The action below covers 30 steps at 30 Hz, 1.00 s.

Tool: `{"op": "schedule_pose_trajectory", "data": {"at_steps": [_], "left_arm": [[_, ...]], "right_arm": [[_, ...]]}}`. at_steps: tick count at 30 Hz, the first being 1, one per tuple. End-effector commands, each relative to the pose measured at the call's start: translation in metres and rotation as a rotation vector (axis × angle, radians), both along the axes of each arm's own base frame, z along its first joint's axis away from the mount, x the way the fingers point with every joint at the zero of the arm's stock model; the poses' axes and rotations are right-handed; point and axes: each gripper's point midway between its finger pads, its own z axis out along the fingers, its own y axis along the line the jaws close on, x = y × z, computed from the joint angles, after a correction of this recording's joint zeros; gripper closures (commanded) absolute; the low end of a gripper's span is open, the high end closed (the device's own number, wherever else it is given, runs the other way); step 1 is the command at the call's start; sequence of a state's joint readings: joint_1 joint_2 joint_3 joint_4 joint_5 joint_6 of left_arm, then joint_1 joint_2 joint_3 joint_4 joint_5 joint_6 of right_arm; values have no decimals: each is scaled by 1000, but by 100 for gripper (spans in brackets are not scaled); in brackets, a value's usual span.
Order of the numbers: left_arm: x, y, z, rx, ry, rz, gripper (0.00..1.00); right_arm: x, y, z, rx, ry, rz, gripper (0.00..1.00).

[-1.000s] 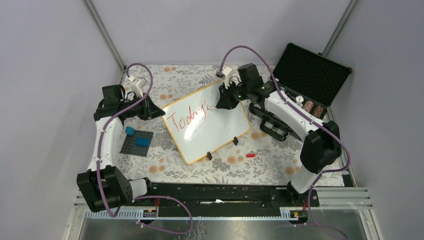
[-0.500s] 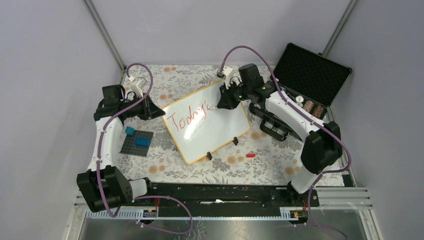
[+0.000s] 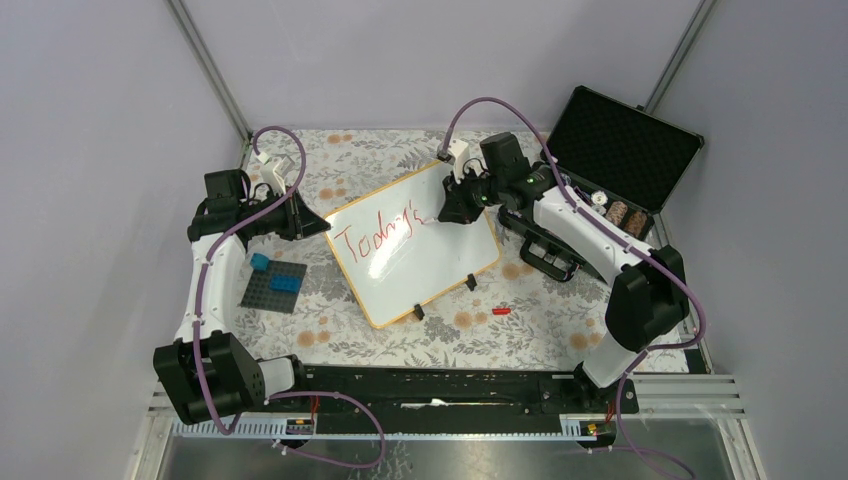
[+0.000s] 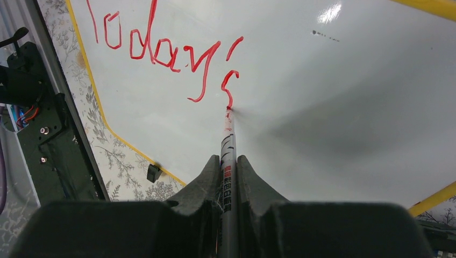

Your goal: Write a sentence on the whiteboard

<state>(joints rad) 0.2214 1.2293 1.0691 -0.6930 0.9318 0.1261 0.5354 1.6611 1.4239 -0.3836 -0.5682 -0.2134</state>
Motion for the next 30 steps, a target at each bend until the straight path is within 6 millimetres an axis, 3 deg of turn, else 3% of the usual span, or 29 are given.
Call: {"op": "schedule_pose_trajectory", "data": {"at_steps": [1,18,23,30], "left_arm": [[1,-1,-4,32,-17,-5,100],[1,-2,-3,35,-18,-10,100],[0,-2,-4,36,-17,-12,100],[0,-2,-4,35,-16,-13,100]], "right_arm": [[-3,-2,13,22,-35,11,100],[-19,17,36,67,-41,76,100],[-17,3,54,114,-46,56,100],[19,-27,54,87,-85,-57,100]]}}
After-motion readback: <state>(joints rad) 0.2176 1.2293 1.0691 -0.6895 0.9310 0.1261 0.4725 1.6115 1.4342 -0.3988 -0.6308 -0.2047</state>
